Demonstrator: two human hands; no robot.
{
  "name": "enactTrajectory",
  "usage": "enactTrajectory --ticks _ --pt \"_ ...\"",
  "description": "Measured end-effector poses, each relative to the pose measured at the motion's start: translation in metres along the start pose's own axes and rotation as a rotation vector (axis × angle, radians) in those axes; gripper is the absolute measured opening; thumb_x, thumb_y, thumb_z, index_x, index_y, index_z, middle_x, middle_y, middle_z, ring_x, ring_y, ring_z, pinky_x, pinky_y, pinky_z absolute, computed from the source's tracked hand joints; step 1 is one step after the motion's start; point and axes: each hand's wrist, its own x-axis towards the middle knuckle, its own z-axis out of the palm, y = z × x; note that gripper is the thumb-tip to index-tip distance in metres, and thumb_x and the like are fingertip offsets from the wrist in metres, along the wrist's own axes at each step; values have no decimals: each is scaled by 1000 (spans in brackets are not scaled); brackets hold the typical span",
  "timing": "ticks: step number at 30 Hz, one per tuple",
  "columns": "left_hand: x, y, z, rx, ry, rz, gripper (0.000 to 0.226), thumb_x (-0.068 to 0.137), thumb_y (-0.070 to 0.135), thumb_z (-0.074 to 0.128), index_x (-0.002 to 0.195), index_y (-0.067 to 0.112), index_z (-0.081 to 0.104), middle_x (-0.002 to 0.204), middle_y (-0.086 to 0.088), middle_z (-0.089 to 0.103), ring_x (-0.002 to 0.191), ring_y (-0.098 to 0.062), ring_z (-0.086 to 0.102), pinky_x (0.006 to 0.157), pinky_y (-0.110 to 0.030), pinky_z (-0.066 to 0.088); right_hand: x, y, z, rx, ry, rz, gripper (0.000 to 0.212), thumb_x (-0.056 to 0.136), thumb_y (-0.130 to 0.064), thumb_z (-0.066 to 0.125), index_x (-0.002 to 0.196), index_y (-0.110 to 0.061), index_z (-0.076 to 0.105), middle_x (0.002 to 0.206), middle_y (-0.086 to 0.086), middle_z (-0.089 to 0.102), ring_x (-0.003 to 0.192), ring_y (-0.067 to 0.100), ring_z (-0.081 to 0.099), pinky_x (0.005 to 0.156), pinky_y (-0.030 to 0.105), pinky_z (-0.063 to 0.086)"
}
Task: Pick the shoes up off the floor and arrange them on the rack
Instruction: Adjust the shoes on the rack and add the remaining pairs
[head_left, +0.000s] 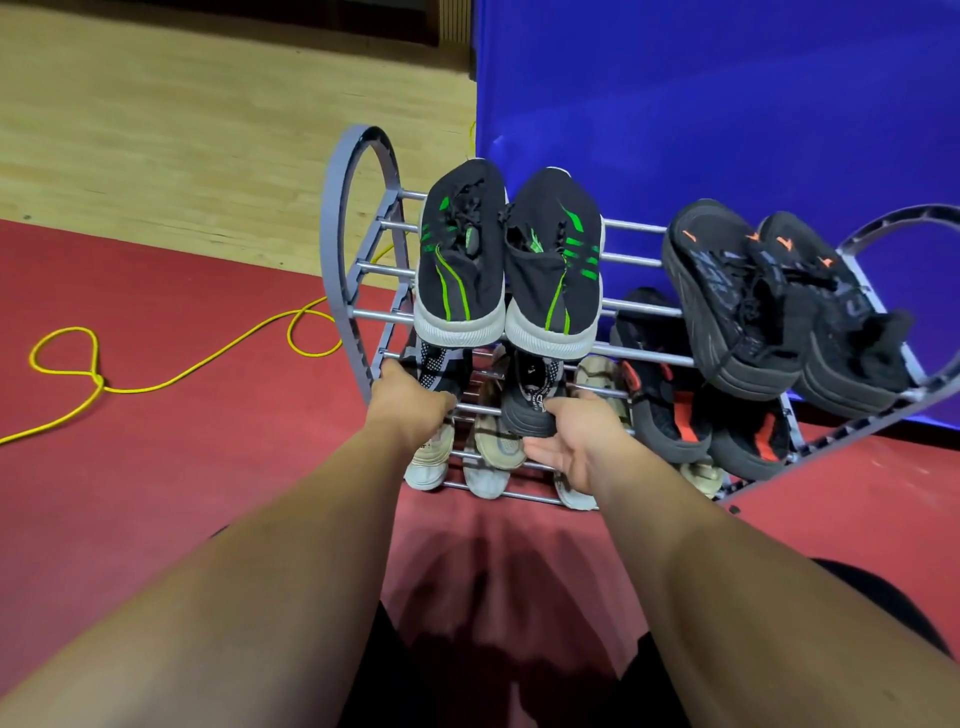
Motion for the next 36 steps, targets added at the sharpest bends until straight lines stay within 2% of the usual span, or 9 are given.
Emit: enactTrajectory --ticks 6,9,11,14,17,20,25,30,36 --pt "-1 6 -3 -310 -46 -77 27 88 1 56 101 19 42 99 -17 61 79 -31 61 71 -45 56 -13 -6 -2 -214 20 11 29 102 -36 52 128 -22 53 109 15 65 75 33 71 53 36 61" --pt "-12 13 -16 -485 -59 -120 28 94 -3 48 106 22 44 100 -13 61 73 -28 67 59 -32 48 -27 -16 -11 -435 107 -122 26 98 -35 55 119 -20 57 91 11 63 67 32 65 62 43 63" --pt "-19 13 -29 -562 -78 -179 28 95 -1 50 117 17 49 105 -17 66 66 -23 72 47 -24 48 -35 -23 -19 -709 168 -276 27 91 -37 57 110 -17 61 95 12 69 73 35 69 71 47 63" --pt "-37 10 -51 -613 -90 -276 12 95 5 53 106 7 57 81 -14 72 46 -12 64 41 -19 45 -48 -29 -26 -892 126 -395 32 79 -41 56 95 -16 66 94 12 74 87 37 71 82 46 61" --pt "-55 7 -71 -641 -107 -281 9 91 3 52 96 6 59 63 -10 70 42 -11 64 38 -16 45 -59 -28 -32 -914 49 -459 21 78 -33 57 75 -13 64 70 5 70 73 32 68 78 49 61" --pt "-71 3 -90 -665 -82 -270 10 85 5 51 91 8 59 61 -7 65 43 -14 60 35 -15 40 -74 -19 -36 -866 5 -478 21 75 -36 55 64 -19 58 57 1 62 60 26 61 74 53 61" --pt "-97 -5 -123 -610 4 -227 6 78 9 50 78 9 57 48 -8 53 41 -17 43 43 -19 32 -110 -2 -36 -754 -55 -437 25 87 -31 59 82 -8 67 69 5 69 68 32 75 75 51 61" --pt "-110 -7 -146 -629 67 -196 4 76 11 49 78 15 49 57 -5 45 44 -16 33 42 -18 23 -135 2 -36 -455 -93 -361 16 101 -24 56 97 -11 64 87 10 61 64 20 58 54 29 50" --pt "-116 -4 -154 -622 -52 -190 24 61 21 52 85 17 55 62 -3 53 37 -15 36 42 -16 24 -157 -1 -37 -198 -204 -182 39 100 -56 53 114 -22 67 105 5 78 87 26 74 76 40 61"
